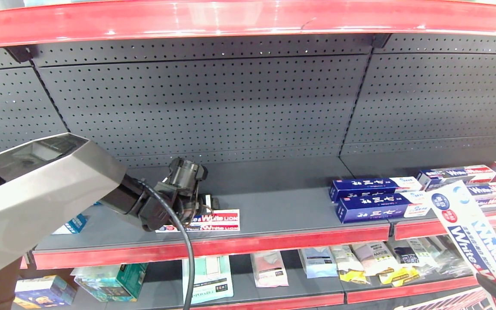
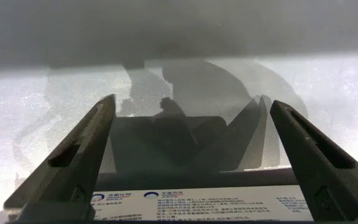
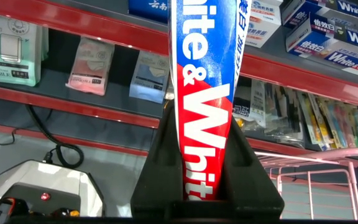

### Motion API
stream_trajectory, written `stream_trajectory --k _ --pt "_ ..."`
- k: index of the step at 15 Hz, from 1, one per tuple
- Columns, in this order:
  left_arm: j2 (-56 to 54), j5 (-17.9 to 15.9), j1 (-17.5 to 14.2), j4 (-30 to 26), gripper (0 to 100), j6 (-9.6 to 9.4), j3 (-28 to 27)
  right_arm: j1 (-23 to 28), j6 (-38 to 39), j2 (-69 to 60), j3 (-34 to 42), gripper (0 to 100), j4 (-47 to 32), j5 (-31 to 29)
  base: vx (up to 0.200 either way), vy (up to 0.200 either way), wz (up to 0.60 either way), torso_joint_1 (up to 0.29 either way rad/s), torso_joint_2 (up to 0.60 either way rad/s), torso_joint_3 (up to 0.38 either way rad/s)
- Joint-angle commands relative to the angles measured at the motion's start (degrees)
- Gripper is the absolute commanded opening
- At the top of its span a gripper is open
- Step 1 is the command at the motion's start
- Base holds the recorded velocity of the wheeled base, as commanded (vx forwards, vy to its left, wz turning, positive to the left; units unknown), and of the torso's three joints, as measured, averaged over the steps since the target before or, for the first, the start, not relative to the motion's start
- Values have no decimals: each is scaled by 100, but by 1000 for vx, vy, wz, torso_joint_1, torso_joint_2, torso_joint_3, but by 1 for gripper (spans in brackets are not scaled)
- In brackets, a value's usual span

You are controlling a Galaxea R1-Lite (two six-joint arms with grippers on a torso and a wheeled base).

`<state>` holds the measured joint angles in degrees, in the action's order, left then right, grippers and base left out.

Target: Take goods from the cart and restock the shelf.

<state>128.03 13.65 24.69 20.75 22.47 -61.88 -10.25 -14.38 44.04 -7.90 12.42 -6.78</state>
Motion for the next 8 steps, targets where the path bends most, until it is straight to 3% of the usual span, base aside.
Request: stream_trajectory --k 1,8 --pt "12 -3 1 -1 100 3 0 -3 -3 -1 -1 0 6 1 0 0 0 0 0 0" --pt "-138 -188 10 -9 100 -6 115 -3 -3 -10 -1 0 6 1 0 0 0 0 0 0"
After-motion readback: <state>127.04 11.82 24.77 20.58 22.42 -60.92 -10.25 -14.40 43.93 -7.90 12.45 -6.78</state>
